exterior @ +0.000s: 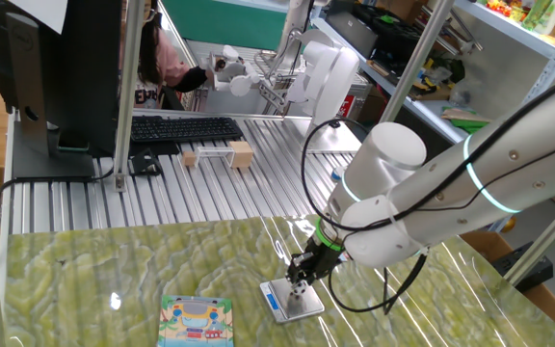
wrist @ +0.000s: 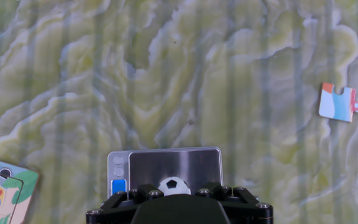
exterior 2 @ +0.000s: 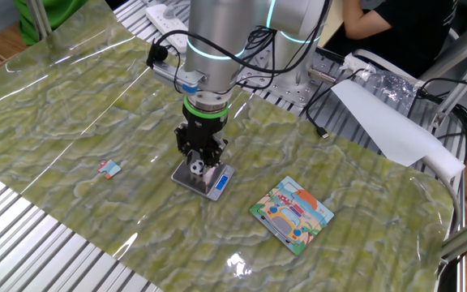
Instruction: Remove the object from the scale
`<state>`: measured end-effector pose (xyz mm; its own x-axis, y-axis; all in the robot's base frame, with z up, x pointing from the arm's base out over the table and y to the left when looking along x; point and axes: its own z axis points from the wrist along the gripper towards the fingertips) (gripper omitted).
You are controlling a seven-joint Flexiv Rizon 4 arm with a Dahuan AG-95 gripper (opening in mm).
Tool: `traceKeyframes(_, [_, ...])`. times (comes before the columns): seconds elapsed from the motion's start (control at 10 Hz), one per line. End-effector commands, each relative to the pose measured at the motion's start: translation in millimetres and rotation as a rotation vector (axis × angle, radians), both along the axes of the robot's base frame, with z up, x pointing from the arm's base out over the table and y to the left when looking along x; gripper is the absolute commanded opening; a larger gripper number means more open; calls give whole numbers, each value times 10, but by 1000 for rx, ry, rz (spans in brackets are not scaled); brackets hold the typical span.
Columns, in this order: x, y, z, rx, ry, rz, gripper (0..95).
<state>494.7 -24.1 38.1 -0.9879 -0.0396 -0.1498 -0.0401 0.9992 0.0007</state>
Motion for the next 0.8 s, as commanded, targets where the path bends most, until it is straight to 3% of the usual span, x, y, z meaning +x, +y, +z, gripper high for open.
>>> traceKeyframes(0.1, [-10, -1, 11, 0, 0, 2, 190])
traceKeyframes(0.2, [-10, -1, 11, 0, -1, 3, 190])
traceKeyframes(0.3, [-10, -1, 11, 0, -1, 4, 0])
traceKeyframes(0.8, [-10, -1, 12, 5, -6, 8, 0])
